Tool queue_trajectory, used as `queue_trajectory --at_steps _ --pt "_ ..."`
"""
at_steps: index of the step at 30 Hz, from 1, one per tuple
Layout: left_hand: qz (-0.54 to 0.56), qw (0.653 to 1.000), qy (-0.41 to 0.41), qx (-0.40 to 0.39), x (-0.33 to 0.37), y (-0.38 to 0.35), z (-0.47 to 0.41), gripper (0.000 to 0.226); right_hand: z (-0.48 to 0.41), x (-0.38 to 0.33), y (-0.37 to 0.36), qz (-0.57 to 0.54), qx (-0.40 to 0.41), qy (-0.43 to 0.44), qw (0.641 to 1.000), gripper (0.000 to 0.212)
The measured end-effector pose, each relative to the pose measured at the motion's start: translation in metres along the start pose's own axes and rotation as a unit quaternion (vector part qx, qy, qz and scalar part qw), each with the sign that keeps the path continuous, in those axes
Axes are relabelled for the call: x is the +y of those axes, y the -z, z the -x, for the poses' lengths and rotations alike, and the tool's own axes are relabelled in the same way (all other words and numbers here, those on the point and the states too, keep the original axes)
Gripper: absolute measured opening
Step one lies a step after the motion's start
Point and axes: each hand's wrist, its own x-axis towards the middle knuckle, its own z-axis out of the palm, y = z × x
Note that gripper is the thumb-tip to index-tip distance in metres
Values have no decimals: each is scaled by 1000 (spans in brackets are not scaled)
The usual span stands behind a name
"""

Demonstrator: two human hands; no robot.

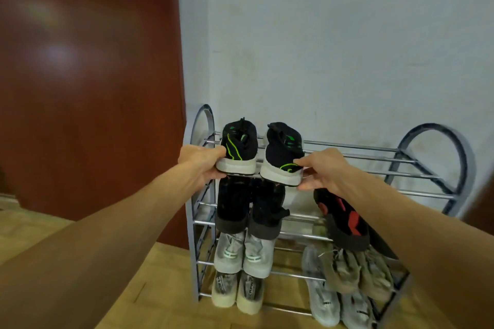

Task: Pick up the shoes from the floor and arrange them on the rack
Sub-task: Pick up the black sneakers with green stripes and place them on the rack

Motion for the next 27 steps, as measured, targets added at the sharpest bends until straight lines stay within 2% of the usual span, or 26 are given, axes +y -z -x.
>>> queue_trajectory --at_steps 6,10,14,15,16,18,19,21,24,27 --pt "-127 991 -21 -45 2 -3 -16 10 -19 2 -5 37 4 8 999 25" --pt "-267 959 -16 -99 6 3 -9 19 -11 6 -11 76 4 12 997 32" --pt "-258 958 -8 -121 5 8 10 26 17 2 -22 186 29 27 982 36" --pt "-248 962 -15 -116 7 12 16 25 27 1 -26 244 55 61 966 35" --pt "-242 964 -26 -110 9 18 23 26 38 0 -29 321 92 109 936 32" --pt "-238 964 -53 -102 13 33 38 31 64 4 -39 449 152 219 853 31" --pt "-239 963 -69 -102 14 43 47 33 78 8 -47 482 149 264 822 33" --pt "-256 956 -94 -109 14 66 68 35 108 21 -68 511 80 301 801 35" --pt "-319 934 -123 -107 3 108 100 38 142 31 -109 535 -24 296 791 32" --pt "-340 931 -83 -107 -15 160 128 35 175 36 -155 536 -106 285 787 28"
